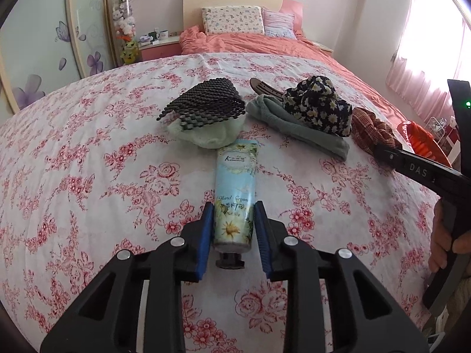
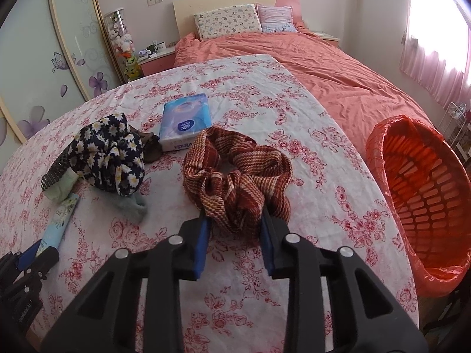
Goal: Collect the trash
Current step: 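Grasp the hand cream tube with the left tool while the right tool grasps the plaid cloth, then carry the tube and plaid cloth over the orange basket and open both tools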
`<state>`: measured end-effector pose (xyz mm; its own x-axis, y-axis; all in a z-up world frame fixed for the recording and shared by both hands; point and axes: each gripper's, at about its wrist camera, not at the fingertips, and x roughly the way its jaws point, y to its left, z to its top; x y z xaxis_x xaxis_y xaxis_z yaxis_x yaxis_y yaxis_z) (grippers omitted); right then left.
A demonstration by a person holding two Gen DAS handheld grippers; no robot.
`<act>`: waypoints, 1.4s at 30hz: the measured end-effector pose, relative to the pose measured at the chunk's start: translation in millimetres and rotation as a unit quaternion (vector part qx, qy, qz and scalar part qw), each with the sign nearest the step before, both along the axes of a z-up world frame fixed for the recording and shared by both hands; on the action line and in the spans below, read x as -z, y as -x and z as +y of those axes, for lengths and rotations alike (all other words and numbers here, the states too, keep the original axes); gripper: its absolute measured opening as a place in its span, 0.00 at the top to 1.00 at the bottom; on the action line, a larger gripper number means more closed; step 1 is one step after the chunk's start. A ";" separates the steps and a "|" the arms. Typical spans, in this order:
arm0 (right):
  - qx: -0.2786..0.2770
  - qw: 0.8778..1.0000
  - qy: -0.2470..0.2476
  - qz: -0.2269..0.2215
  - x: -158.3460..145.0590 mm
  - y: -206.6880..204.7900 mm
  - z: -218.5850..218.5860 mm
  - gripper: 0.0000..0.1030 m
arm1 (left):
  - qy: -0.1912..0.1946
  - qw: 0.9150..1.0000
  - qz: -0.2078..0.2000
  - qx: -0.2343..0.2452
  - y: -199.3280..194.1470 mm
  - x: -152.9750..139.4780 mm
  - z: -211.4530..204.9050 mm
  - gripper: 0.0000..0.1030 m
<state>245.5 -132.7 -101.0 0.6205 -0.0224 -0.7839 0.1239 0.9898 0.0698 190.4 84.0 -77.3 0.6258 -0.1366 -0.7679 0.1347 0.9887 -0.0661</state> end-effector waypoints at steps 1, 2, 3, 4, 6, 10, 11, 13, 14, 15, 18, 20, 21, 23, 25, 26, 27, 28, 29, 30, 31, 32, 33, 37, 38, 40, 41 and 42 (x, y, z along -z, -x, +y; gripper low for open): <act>0.001 1.000 -0.001 0.000 0.0 -0.3 -0.3 0.73 | 0.000 1.000 0.000 -0.001 -1.8 0.0 -0.3 0.72; 0.002 1.000 -0.003 0.000 0.1 -1.0 -0.8 0.71 | 0.000 1.000 0.000 -0.002 -4.3 0.1 -0.8 0.72; 0.001 1.000 -0.005 0.000 0.3 -1.6 -0.6 0.70 | -0.001 1.000 0.000 -0.002 -5.5 0.2 -1.4 0.72; 0.001 1.000 -0.004 0.000 0.3 -2.1 0.2 0.68 | -0.002 1.000 0.000 -0.002 -7.1 0.3 -1.7 0.72; 0.000 1.000 0.000 0.001 0.1 -2.4 1.4 0.66 | -0.002 1.000 0.000 -0.003 -7.8 0.2 -1.3 0.72; 0.000 1.000 -0.010 -0.002 -0.7 0.2 -3.8 0.79 | 0.003 1.000 0.000 -0.005 -4.0 0.1 0.4 0.72; 0.000 1.000 -0.014 -0.003 -1.2 1.3 -5.4 0.81 | 0.004 1.000 -0.001 -0.005 -2.9 0.0 1.1 0.72; 0.002 1.000 -0.028 -0.008 -4.7 6.2 -9.7 0.83 | 0.008 1.000 -0.001 -0.006 -1.5 -0.6 3.1 0.72; 0.002 0.999 -0.032 -0.012 -7.0 9.1 -10.9 0.83 | 0.009 1.000 -0.001 -0.007 -0.4 -0.7 4.0 0.73; 0.002 0.999 -0.034 -0.014 -8.9 10.6 -11.9 0.83 | 0.009 1.000 -0.001 -0.008 -0.1 -0.8 3.7 0.73; -0.001 0.999 -0.039 -0.024 -15.9 18.6 -13.1 0.84 | 0.008 1.000 -0.002 -0.010 2.0 -1.7 2.5 0.73; -0.002 0.999 -0.040 -0.030 -20.4 24.1 -13.3 0.84 | 0.006 1.000 -0.002 -0.010 4.6 -2.3 2.7 0.73; -0.003 0.999 -0.041 -0.032 -22.2 26.1 -13.8 0.84 | 0.007 1.000 -0.002 -0.010 5.2 -2.8 2.3 0.73; -0.002 0.998 -0.043 -0.036 -26.8 30.9 -15.2 0.84 | 0.006 1.000 -0.004 -0.010 7.9 -5.6 1.4 0.73; -0.002 0.998 -0.046 -0.041 -31.5 35.9 -15.6 0.84 | 0.008 1.000 -0.007 -0.009 10.0 -8.8 1.3 0.73; -0.002 0.998 -0.047 -0.044 -34.5 38.7 -16.2 0.84 | 0.009 1.000 -0.009 -0.008 11.1 -10.7 1.1 0.73; -0.002 0.998 -0.049 -0.047 -37.3 41.5 -17.1 0.84 | 0.010 1.000 -0.012 -0.007 13.2 -14.1 0.4 0.73; -0.001 0.997 -0.050 -0.050 -39.7 43.4 -17.9 0.84 | 0.011 1.000 -0.014 -0.006 13.9 -16.3 -0.2 0.73; -0.001 0.997 -0.051 -0.054 -43.2 46.3 -18.8 0.84 | 0.011 1.000 -0.016 -0.006 14.4 -18.3 -0.5 0.73; -0.001 0.997 -0.053 -0.058 -46.9 49.4 -19.7 0.84 | 0.013 1.000 -0.018 -0.005 16.4 -22.0 -1.4 0.73; 0.000 0.997 -0.054 -0.060 -49.0 51.5 -20.4 0.84 | 0.014 1.000 -0.020 -0.004 17.0 -24.2 -1.9 0.73; 0.000 0.996 -0.055 -0.065 -52.6 54.8 -21.4 0.84 | 0.015 1.000 -0.024 -0.003 19.0 -27.8 -3.0 0.73; 0.001 0.996 -0.055 -0.069 -55.9 58.2 -22.3 0.84 | 0.015 1.000 -0.026 -0.002 19.7 -30.4 -4.6 0.73; 0.002 0.995 -0.056 -0.083 -69.1 69.2 -25.0 0.84 | 0.020 0.999 -0.040 0.006 25.2 -43.8 -10.0 0.72; 0.003 0.995 -0.055 -0.087 -72.6 72.1 -26.1 0.84 | 0.020 0.999 -0.042 0.007 25.7 -45.9 -11.0 0.73; 0.005 0.994 -0.056 -0.097 -79.7 77.5 -29.2 0.84 | 0.019 0.999 -0.050 0.013 26.2 -53.0 -16.5 0.73; 0.006 0.993 -0.056 -0.099 -82.1 79.7 -30.4 0.84 | 0.017 0.998 -0.054 0.016 25.9 -56.1 -19.7 0.73; 0.008 0.993 -0.056 -0.101 -83.6 81.2 -31.4 0.84 | 0.016 0.998 -0.057 0.018 26.5 -56.9 -21.9 0.73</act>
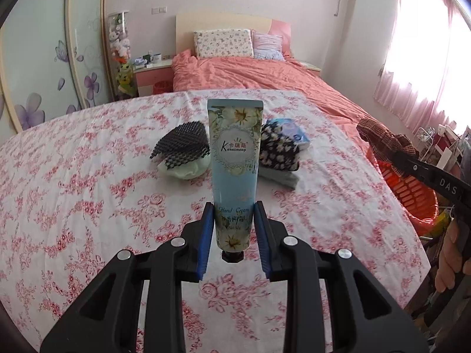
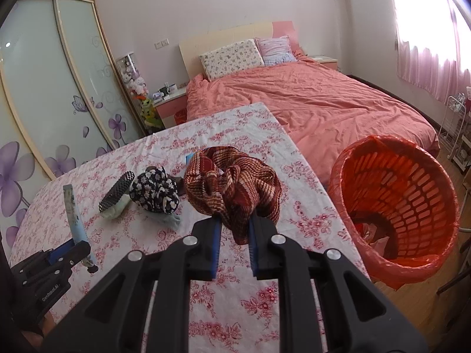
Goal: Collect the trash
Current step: 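Carry the tube and plaid cloth over the orange basket and open both tools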
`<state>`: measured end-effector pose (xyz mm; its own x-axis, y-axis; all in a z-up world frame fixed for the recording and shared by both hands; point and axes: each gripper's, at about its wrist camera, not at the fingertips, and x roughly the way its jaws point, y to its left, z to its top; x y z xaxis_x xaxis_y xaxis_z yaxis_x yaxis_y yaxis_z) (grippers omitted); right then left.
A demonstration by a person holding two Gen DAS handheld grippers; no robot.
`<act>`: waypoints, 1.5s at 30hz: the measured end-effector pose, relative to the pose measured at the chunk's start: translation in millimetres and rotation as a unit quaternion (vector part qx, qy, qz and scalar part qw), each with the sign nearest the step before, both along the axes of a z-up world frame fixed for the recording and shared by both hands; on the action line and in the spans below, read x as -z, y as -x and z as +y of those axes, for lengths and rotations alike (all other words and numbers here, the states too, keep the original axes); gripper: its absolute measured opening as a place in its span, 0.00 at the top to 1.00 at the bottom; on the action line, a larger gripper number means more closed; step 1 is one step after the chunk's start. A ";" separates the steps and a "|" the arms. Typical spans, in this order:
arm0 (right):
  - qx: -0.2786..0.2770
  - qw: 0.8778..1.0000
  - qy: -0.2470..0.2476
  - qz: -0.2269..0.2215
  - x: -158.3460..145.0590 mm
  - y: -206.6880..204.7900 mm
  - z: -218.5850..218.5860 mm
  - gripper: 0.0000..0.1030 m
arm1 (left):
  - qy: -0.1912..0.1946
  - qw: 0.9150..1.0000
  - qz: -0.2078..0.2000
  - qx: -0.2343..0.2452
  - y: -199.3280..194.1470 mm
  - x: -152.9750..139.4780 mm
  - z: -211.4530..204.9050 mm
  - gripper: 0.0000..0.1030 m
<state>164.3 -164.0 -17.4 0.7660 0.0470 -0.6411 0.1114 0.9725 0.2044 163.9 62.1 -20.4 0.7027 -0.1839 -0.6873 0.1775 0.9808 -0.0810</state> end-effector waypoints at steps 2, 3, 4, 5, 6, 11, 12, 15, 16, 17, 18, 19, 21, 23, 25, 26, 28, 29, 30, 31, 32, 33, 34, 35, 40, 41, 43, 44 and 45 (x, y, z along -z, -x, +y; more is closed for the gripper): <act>0.003 1.000 -0.002 -0.003 -2.9 3.9 -3.2 0.84 | 0.000 1.000 -0.003 0.006 -1.9 -2.9 -5.6 0.73; 0.003 1.000 -0.004 -0.004 -4.1 5.2 -4.8 0.84 | 0.002 1.000 -0.003 0.006 -2.7 -3.4 -6.2 0.73; 0.004 1.000 -0.005 -0.006 -5.4 6.9 -6.2 0.84 | 0.003 1.000 -0.004 0.007 -3.0 -4.8 -8.7 0.73; 0.004 1.000 -0.005 -0.007 -6.3 7.9 -7.3 0.84 | 0.005 1.000 -0.004 0.007 -2.5 -6.4 -11.9 0.73; 0.005 1.000 -0.005 -0.008 -7.6 9.5 -9.6 0.84 | 0.006 1.000 -0.004 0.008 -2.5 -7.2 -12.2 0.73; 0.018 1.000 -0.011 -0.016 -13.0 16.0 -22.3 0.84 | 0.009 1.000 -0.011 0.022 -3.5 -16.6 -28.5 0.73; 0.022 1.000 -0.013 -0.017 -14.4 17.7 -26.4 0.84 | 0.010 1.000 -0.013 0.025 -3.1 -18.0 -32.1 0.73; 0.036 0.999 -0.016 -0.024 -19.1 24.3 -40.7 0.84 | 0.016 0.999 -0.018 0.043 -4.2 -25.0 -50.5 0.73; 0.043 0.999 -0.017 -0.027 -20.5 26.9 -47.5 0.84 | 0.018 0.998 -0.021 0.051 -4.1 -27.8 -58.1 0.73; 0.049 0.998 -0.018 -0.029 -21.4 30.1 -53.9 0.84 | 0.020 0.998 -0.023 0.058 -4.6 -30.0 -65.5 0.73; 0.055 0.998 -0.018 -0.031 -22.0 32.7 -59.3 0.84 | 0.022 0.997 -0.026 0.067 -5.0 -32.9 -75.0 0.73; 0.065 0.997 -0.019 -0.033 -23.1 36.3 -68.5 0.84 | 0.025 0.996 -0.028 0.079 -5.5 -36.0 -86.6 0.73; 0.081 0.996 -0.022 -0.037 -24.7 41.3 -84.0 0.84 | 0.029 0.994 -0.032 0.096 -6.3 -39.8 -104.1 0.73; 0.098 0.994 -0.026 -0.041 -26.2 47.1 -101.7 0.84 | 0.033 0.992 -0.035 0.120 -8.2 -43.9 -127.7 0.73; 0.114 0.992 -0.031 -0.045 -27.1 52.2 -120.0 0.84 | 0.037 0.989 -0.037 0.139 -9.7 -45.3 -146.5 0.73; 0.124 0.991 -0.034 -0.047 -27.3 54.6 -130.4 0.84 | 0.039 0.987 -0.037 0.149 -10.8 -45.7 -156.0 0.73; 0.142 0.988 -0.040 -0.051 -27.2 59.1 -150.6 0.84 | 0.041 0.983 -0.037 0.173 -13.6 -46.4 -181.7 0.73; 0.148 0.987 -0.042 -0.053 -27.3 59.7 -157.8 0.84 | 0.041 0.982 -0.036 0.181 -14.5 -45.2 -189.7 0.73; 0.156 0.985 -0.046 -0.054 -26.5 61.2 -167.9 0.84 | 0.041 0.980 -0.036 0.192 -15.7 -44.8 -202.5 0.73; 0.161 0.984 -0.049 -0.055 -25.7 61.8 -175.5 0.84 | 0.043 0.978 -0.035 0.202 -17.4 -43.4 -213.8 0.73; 0.168 0.983 -0.053 -0.055 -24.0 62.6 -186.7 0.84 | 0.044 0.975 -0.033 0.214 -19.1 -42.3 -227.5 0.73; 0.172 0.982 -0.056 -0.055 -22.4 63.1 -193.6 0.84 | 0.044 0.974 -0.032 0.221 -19.4 -40.8 -235.8 0.73; 0.176 0.981 -0.059 -0.055 -20.4 63.1 -200.0 0.84 | 0.044 0.972 -0.031 0.229 -20.5 -39.2 -246.0 0.73; 0.181 0.980 -0.062 -0.055 -17.9 62.8 -208.3 0.84 | 0.044 0.970 -0.029 0.237 -21.9 -37.5 -253.8 0.73; 0.194 0.976 -0.087 -0.050 -3.3 57.2 -242.9 0.83 | 0.038 0.964 -0.010 0.262 -32.6 -22.6 -296.1 0.72; 0.194 0.975 -0.093 -0.048 0.9 54.2 -249.9 0.80 | 0.034 0.964 -0.003 0.263 -37.1 -16.7 -302.7 0.72; 0.195 0.975 -0.095 -0.044 5.7 50.3 -255.7 0.73 | 0.028 0.967 0.005 0.255 -41.8 -10.2 -306.5 0.63; 0.197 0.975 -0.094 -0.041 9.8 47.3 -258.5 0.68 | 0.023 0.969 0.008 0.247 -44.8 -6.7 -305.4 0.51; 0.197 0.975 -0.096 -0.036 14.1 44.2 -260.2 0.65 | 0.020 0.971 0.009 0.239 -47.0 -3.7 -302.6 0.44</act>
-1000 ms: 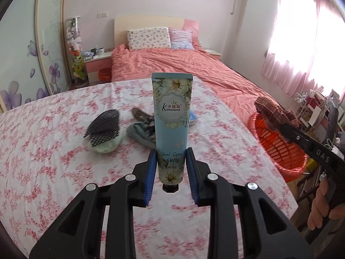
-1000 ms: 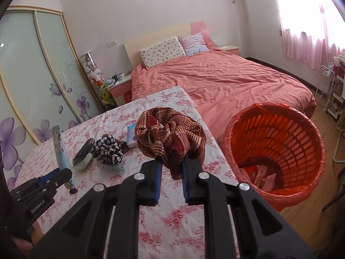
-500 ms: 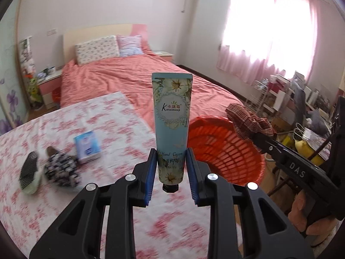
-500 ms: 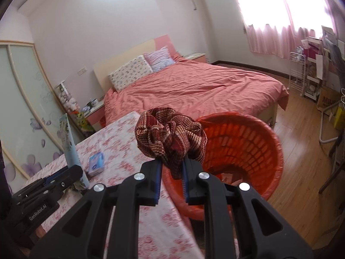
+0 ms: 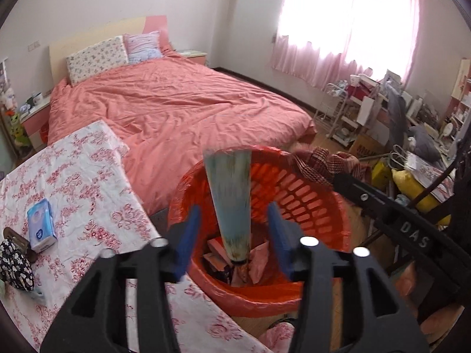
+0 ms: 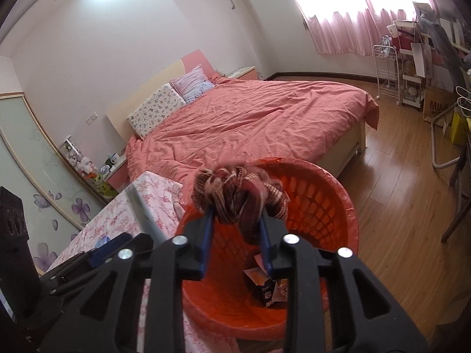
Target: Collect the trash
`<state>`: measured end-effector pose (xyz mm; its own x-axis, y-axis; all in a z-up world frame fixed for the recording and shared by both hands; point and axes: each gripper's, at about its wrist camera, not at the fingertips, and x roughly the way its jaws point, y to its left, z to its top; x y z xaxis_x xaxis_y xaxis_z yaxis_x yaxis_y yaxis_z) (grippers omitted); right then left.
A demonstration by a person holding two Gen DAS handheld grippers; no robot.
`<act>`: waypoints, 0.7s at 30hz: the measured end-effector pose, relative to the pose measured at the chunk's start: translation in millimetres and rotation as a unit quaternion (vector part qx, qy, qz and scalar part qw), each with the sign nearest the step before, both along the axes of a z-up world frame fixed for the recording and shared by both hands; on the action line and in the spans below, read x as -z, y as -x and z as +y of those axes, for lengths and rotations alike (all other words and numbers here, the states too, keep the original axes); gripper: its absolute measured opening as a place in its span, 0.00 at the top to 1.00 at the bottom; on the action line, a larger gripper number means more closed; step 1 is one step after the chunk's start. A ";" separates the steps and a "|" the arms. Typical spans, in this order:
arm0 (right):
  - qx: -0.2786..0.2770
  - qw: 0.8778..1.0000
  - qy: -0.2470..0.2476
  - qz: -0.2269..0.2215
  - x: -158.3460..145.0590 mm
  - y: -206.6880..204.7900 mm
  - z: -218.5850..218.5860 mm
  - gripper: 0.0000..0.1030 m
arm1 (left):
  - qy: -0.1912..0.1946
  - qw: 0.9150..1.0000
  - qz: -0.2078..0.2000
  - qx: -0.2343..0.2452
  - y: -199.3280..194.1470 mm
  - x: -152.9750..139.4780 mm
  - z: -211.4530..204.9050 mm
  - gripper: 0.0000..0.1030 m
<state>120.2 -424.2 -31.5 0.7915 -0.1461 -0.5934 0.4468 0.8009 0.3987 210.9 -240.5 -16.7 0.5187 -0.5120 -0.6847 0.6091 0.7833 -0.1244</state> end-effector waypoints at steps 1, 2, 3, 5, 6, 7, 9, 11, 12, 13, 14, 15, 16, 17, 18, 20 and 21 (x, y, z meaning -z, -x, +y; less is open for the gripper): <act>-0.003 1.000 -0.004 0.006 5.3 -2.8 -1.8 0.64 | -0.001 1.000 0.002 -0.004 -2.1 1.6 2.4 0.44; -0.003 1.000 -0.005 0.008 8.2 -4.9 -1.8 0.59 | -0.004 1.000 0.006 -0.008 -4.3 3.9 7.3 0.44; -0.001 1.000 -0.006 0.012 11.8 -6.1 -1.9 0.57 | -0.007 1.000 0.008 -0.013 -5.1 5.1 12.2 0.41; 0.002 1.000 -0.004 0.016 15.4 -6.4 0.0 0.47 | -0.011 1.000 0.007 -0.028 -5.8 5.6 21.2 0.35; 0.003 1.000 -0.001 0.017 16.1 -6.6 3.3 0.44 | -0.013 0.999 0.005 -0.036 -4.7 4.4 24.8 0.33; 0.005 1.000 0.004 0.019 16.2 -6.5 6.1 0.42 | -0.015 0.999 0.003 -0.042 -4.4 3.3 25.9 0.32; 0.005 0.999 0.023 0.025 14.9 -5.7 19.6 0.40 | -0.021 0.998 -0.002 -0.059 -3.3 1.2 39.2 0.27; 0.003 0.999 0.038 0.030 13.0 -6.8 28.4 0.38 | -0.028 0.997 -0.012 -0.076 0.0 -0.3 55.6 0.23; 0.000 0.998 0.049 0.034 12.3 -7.8 36.2 0.37 | -0.036 0.995 -0.022 -0.089 3.9 -1.2 68.8 0.23; -0.004 0.998 0.058 0.037 11.0 -8.3 41.5 0.36 | -0.043 0.994 -0.026 -0.097 4.4 -1.0 76.1 0.23; -0.008 0.997 0.063 0.039 10.5 -9.8 47.2 0.36 | -0.051 0.992 -0.033 -0.111 7.5 -0.9 89.7 0.22; -0.014 0.997 0.069 0.043 11.4 -11.3 55.1 0.36 | -0.054 0.991 -0.036 -0.119 8.0 -1.3 98.6 0.22; -0.021 0.996 0.073 0.047 12.3 -12.9 62.1 0.36 | -0.057 0.989 -0.039 -0.133 10.0 -1.0 112.5 0.22; -0.031 0.995 0.076 0.051 14.4 -15.9 72.6 0.36 | -0.061 0.987 -0.041 -0.142 9.5 -1.1 121.9 0.22; -0.038 0.995 0.077 0.054 14.8 -17.6 79.0 0.36 | -0.067 0.985 -0.045 -0.155 11.0 -0.8 135.9 0.21; -0.055 0.993 0.081 0.061 17.8 -22.9 97.3 0.36 | -0.078 0.979 -0.055 -0.181 13.8 -0.9 166.7 0.17; -0.065 0.992 0.085 0.065 19.8 -26.2 107.9 0.36 | -0.083 0.975 -0.060 -0.197 12.8 -0.7 181.9 0.14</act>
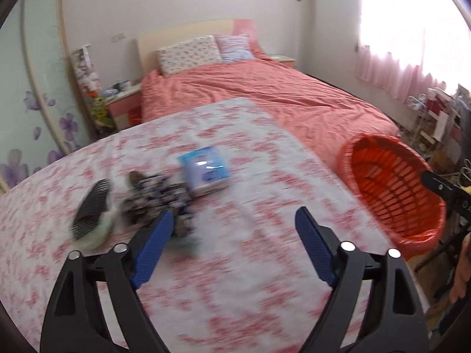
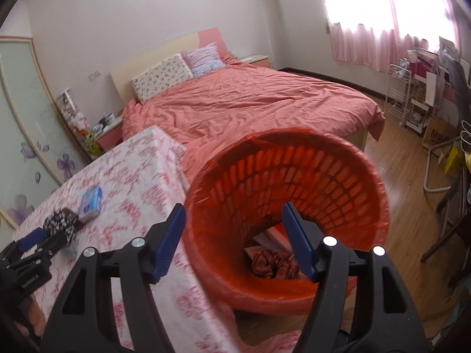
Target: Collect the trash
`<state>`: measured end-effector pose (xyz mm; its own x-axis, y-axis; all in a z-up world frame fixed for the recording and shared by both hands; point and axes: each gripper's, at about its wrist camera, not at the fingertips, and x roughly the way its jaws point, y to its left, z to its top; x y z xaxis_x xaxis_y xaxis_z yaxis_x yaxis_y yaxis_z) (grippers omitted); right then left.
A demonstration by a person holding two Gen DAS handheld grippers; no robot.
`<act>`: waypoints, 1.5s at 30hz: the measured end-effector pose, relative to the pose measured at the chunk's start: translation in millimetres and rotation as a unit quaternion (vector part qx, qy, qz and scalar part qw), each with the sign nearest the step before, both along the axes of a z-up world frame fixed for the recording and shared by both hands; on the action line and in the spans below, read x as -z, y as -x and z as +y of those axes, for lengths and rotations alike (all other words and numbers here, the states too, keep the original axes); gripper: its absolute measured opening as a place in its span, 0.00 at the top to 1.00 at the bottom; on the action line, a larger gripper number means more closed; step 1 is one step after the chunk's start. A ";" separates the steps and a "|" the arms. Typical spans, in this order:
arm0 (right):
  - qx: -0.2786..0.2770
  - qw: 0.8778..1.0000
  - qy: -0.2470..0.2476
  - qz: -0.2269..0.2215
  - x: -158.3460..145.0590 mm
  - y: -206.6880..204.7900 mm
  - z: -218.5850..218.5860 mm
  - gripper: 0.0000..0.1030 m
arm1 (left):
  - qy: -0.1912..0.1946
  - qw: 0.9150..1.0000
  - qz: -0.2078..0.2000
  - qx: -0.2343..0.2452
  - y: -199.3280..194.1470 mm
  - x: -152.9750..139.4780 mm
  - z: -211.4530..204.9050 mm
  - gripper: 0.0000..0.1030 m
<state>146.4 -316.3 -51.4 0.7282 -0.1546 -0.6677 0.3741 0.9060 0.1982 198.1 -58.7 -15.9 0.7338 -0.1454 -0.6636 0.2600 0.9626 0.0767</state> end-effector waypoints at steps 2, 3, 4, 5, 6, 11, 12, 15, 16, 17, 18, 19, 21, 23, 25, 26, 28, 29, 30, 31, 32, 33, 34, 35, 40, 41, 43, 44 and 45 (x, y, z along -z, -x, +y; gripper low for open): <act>-0.018 1.000 0.010 0.009 2.8 -7.3 22.1 0.36 | -0.002 1.000 -0.006 -0.029 -0.3 0.9 29.8 0.14; -0.028 0.999 0.012 0.012 4.2 -10.8 32.4 0.36 | -0.003 0.999 -0.005 -0.045 -1.0 1.8 44.6 0.14; -0.036 0.999 0.013 0.014 4.3 -12.9 40.1 0.36 | -0.003 0.998 -0.004 -0.056 -1.6 2.7 56.2 0.14; -0.050 0.999 0.014 0.016 5.8 -16.7 54.3 0.36 | -0.003 0.998 -0.003 -0.069 -2.9 4.2 69.7 0.14; -0.061 0.998 0.013 0.018 6.8 -20.2 64.9 0.36 | -0.005 0.996 0.000 -0.091 -5.3 6.0 88.8 0.14; -0.113 0.993 0.007 0.021 8.0 -36.2 117.8 0.36 | -0.009 0.988 0.007 -0.156 -11.5 15.2 146.8 0.14; -0.127 0.992 0.003 0.020 7.3 -41.4 131.5 0.36 | -0.008 0.986 0.009 -0.169 -12.4 17.2 160.7 0.14; -0.158 0.987 -0.001 0.017 5.1 -53.5 166.3 0.37 | -0.001 0.982 0.018 -0.190 -14.4 22.2 185.6 0.14; -0.165 0.986 -0.001 0.017 4.6 -56.6 175.5 0.37 | 0.001 0.981 0.020 -0.194 -14.7 23.4 191.1 0.14; -0.176 0.984 0.000 0.016 4.1 -62.3 188.3 0.37 | 0.005 0.980 0.023 -0.199 -16.1 25.2 197.1 0.14; -0.185 0.983 0.002 0.015 3.6 -68.3 200.9 0.38 | 0.009 0.979 0.025 -0.201 -15.3 27.0 202.3 0.14; -0.190 0.982 0.004 0.015 3.0 -72.5 209.1 0.38 | 0.014 0.979 0.027 -0.203 -15.0 28.4 208.2 0.14; -0.202 0.979 0.004 0.015 2.5 -83.5 229.2 0.39 | 0.019 0.978 0.029 -0.208 -15.4 30.7 217.0 0.14; -0.209 0.978 0.000 0.015 3.2 -93.3 244.7 0.39 | 0.025 0.977 0.032 -0.209 -13.3 33.5 223.4 0.14; -0.208 0.978 0.002 0.018 5.4 -105.5 257.5 0.39 | 0.033 0.977 0.034 -0.208 -12.3 35.6 226.7 0.14; -0.206 0.978 0.003 0.020 6.6 -110.2 260.0 0.39 | 0.035 0.977 0.034 -0.207 -11.1 35.5 227.1 0.14; -0.199 0.980 0.006 0.029 11.6 -121.7 264.5 0.43 | 0.039 0.978 0.034 -0.203 -13.6 35.4 227.2 0.14; -0.198 0.980 0.010 0.036 14.9 -126.2 266.6 0.58 | 0.042 0.978 0.034 -0.201 -15.0 34.5 226.2 0.14; -0.200 0.979 0.013 0.045 18.8 -130.9 266.4 0.75 | 0.044 0.979 0.033 -0.199 -15.7 34.4 225.1 0.14; -0.203 0.978 0.014 0.054 21.9 -133.2 266.2 0.81 | 0.046 0.979 0.033 -0.195 -16.9 33.5 223.6 0.14; -0.206 0.977 0.012 0.054 23.9 -132.5 264.4 0.85 | 0.049 0.980 0.032 -0.191 -19.4 31.8 220.5 0.14; -0.203 0.978 0.012 0.049 23.8 -128.8 260.8 0.88 | 0.050 0.981 0.031 -0.187 -21.2 31.0 217.8 0.14; -0.199 0.979 0.011 0.043 22.1 -124.1 256.1 0.89 | 0.052 0.981 0.030 -0.182 -23.4 29.5 213.7 0.14; -0.196 0.980 0.008 0.039 21.1 -121.4 252.5 0.90 | 0.054 0.982 0.030 -0.176 -27.0 27.6 208.2 0.14; -0.160 0.987 -0.005 0.015 10.3 -102.9 220.1 0.91 | 0.057 0.986 0.027 -0.152 -44.4 21.1 177.0 0.14; -0.151 0.989 -0.003 0.014 8.9 -99.5 212.2 0.91 | 0.054 0.987 0.026 -0.149 -48.1 20.7 170.6 0.14; -0.142 0.990 0.002 0.016 8.9 -98.2 203.2 0.91 | 0.043 0.988 0.027 -0.143 -58.3 21.0 155.3 0.14; -0.138 0.990 0.005 0.019 10.4 -96.8 197.7 0.91 | 0.033 0.989 0.028 -0.140 -65.1 22.1 147.3 0.14; -0.135 0.991 0.005 0.021 11.9 -95.4 194.0 0.91 | 0.025 0.989 0.029 -0.139 -69.3 23.3 142.5 0.14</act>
<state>241.8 -122.3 -63.2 0.7150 0.0357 -0.6982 0.1250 0.9761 0.1779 267.4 83.9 -39.2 0.7106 0.0240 -0.7032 -0.0137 0.9997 0.0202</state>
